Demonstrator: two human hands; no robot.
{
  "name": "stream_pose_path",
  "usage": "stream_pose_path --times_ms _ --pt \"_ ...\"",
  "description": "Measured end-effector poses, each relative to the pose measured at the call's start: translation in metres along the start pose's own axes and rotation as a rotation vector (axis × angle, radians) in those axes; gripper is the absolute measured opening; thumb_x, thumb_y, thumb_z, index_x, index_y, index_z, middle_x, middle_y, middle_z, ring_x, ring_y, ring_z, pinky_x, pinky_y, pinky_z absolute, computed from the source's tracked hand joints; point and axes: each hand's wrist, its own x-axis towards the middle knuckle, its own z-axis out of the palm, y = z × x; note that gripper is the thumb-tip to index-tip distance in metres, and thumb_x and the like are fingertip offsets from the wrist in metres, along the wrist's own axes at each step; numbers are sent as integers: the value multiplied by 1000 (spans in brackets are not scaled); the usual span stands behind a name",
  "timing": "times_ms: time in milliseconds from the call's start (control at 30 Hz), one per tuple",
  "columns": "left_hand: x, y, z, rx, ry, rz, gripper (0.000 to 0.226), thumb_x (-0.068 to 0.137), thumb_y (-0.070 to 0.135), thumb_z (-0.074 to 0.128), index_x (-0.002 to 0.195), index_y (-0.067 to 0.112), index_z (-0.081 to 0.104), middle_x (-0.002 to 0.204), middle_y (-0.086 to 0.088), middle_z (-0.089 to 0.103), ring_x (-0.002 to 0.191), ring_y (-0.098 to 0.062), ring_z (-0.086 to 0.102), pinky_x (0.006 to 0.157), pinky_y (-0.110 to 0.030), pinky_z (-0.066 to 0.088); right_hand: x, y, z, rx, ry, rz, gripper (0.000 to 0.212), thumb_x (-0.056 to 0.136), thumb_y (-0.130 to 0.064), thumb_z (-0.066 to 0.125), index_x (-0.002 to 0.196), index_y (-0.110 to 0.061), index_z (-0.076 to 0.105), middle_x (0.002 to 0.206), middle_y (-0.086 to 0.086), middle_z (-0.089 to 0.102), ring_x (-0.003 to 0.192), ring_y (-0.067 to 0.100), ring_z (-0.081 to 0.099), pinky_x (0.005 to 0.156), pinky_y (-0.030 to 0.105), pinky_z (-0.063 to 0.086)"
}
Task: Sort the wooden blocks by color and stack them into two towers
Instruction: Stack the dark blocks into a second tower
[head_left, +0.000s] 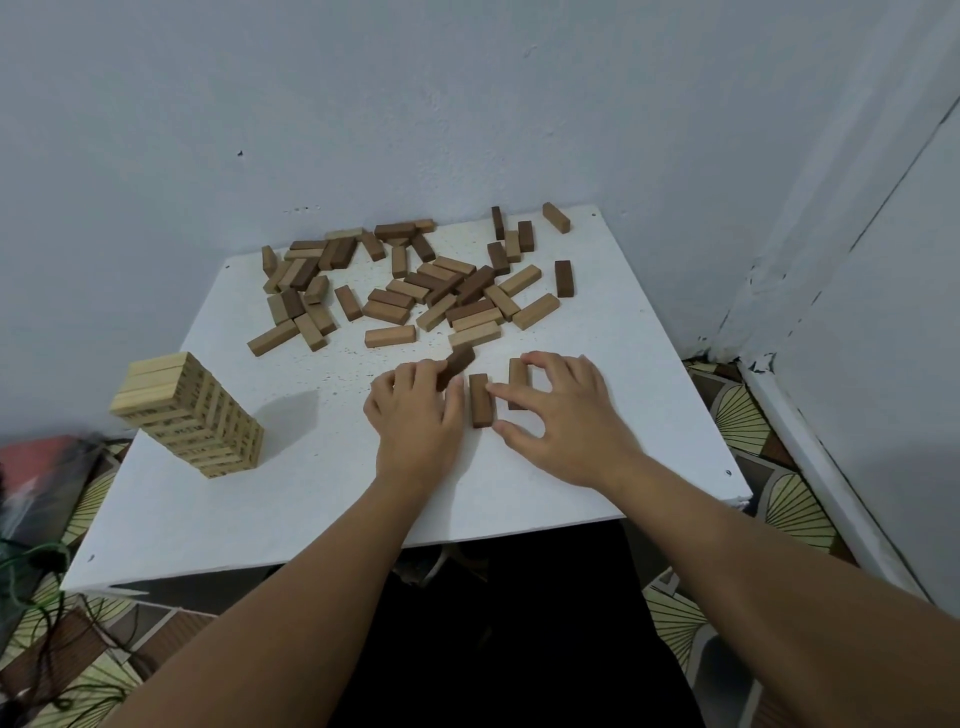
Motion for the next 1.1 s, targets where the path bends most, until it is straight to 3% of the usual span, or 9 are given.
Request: stream_pose_path --times_ms 167,300,367,500,600,767,867,967,1100 --pt "0 1 -9 -15 36 -145 13 104 30 51 104 24 63 109 8 61 120 -24 39 97 -37 22 0 0 -1 24 27 14 49 92 -64 57 139 -48 56 146 -6 44 134 18 34 119 43 23" --pt "-1 -3 -20 70 -59 -208 21 99 48 59 93 31 69 122 5 47 128 -27 33 109 -44 21 0 -1 -4 31 19 45 68 93 -60 53 155 -39 35 149 -7 44 138 15 30 122 44 19" --pt "-3 -5 -25 25 -95 -144 18 96 50 64 98 33 69 120 8 43 125 -22 34 107 -43 25 1 -1 -5 61 25 77 68 93 -54 54 155 -31 36 145 -9 48 135 17 34 119 41 23" --pt "-8 -7 -33 -244 -300 31 33 98 38 68 130 32 68 106 11 62 100 -9 56 91 -29 46 0 2 -4 84 26 26 57 92 -48 59 146 -32 51 131 -14 58 122 16 39 115 38 27" --pt "-7 -8 -40 -320 -403 49 35 92 36 78 126 32 72 97 13 70 91 -4 62 78 -10 42 1 3 -3 140 40 25 56 91 -49 63 144 -35 53 129 -16 61 119 15 41 112 37 29" --pt "18 -10 -52 -227 -509 25 71 68 51 93 128 40 58 106 12 63 97 -6 58 80 -22 44 2 5 -6 241 -10 86 70 88 -55 68 151 -35 47 129 -22 58 123 13 41 111 34 28" --pt "32 -13 -52 -87 -535 17 103 57 67 93 146 41 48 115 15 54 111 -11 51 95 -35 45 6 8 -15 287 -105 127 74 88 -47 69 155 -36 40 128 -24 53 127 14 39 115 40 29" --pt "37 -9 -47 -74 -572 64 92 59 62 94 141 38 59 114 11 55 103 -7 53 90 -31 45 19 13 -38 325 -326 162 79 88 -43 72 157 -43 32 129 -23 51 130 15 36 116 41 28" --pt "40 -2 -41 -118 -565 85 81 60 53 97 133 36 67 110 10 58 93 -4 55 77 -23 40 50 18 -54 267 -511 107 76 81 -44 82 148 -46 46 119 -20 54 118 10 46 109 42 42"
